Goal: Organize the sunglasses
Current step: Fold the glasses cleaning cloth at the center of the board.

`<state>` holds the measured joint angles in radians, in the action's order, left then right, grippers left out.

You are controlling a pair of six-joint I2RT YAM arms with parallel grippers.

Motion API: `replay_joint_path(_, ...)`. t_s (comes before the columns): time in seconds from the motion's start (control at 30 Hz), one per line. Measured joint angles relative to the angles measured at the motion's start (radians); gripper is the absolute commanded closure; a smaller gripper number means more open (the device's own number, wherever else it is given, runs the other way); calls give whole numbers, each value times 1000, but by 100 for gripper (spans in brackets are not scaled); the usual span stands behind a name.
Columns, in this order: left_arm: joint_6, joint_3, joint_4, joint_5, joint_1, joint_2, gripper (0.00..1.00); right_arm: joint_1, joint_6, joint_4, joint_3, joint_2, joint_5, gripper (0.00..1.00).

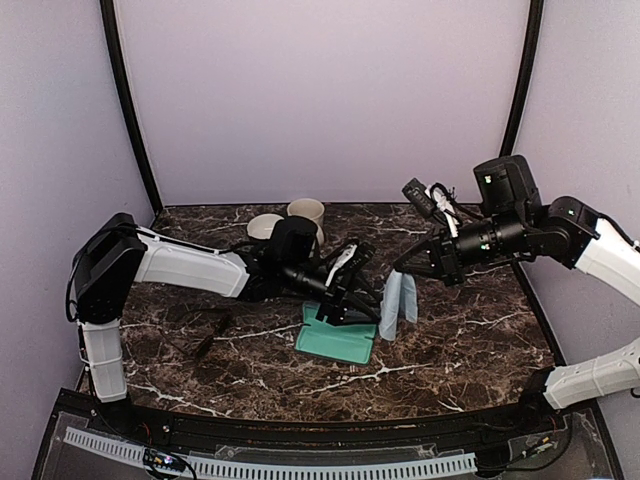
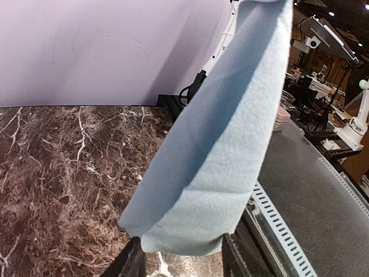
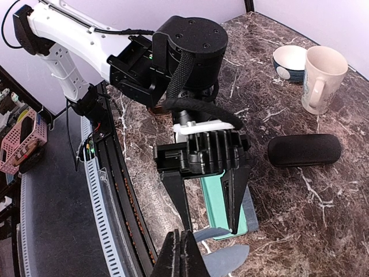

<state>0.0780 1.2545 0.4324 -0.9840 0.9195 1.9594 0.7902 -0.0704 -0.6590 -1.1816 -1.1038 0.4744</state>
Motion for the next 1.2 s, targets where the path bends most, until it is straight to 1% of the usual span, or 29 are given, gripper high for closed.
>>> replay_joint_path(0.13,-3,0,0,-9,0,1,63,0,4,0,0,0,-2,100)
replay_joint_path(0.27,-8,0,0,-18,0,3,77,0,6,-1,1,0,-6,100)
replay_joint_path(0.43,-5,0,-3,-21,0,4,84,0,6,-1,2,0,-12,100)
replay_joint_path(0.6,-4,3,-14,-14,0,5,100,0,6,-1,10,1,-23,100)
replay_joint_path(0.73,0,4,-28,5,0,5,100,1,1,-7,14,1,-51,100)
replay_joint_path(0.9,0,-19,-42,52,0,-14,100,1,-31,-40,15,-4,-130,100)
replay_joint_path(1.1,-13,-91,-140,155,0,-135,100,3,-63,-60,15,-65,-180,100)
replay_joint_path(1.2,-31,-129,-184,237,0,-224,100,10,-79,-58,15,-93,-195,100)
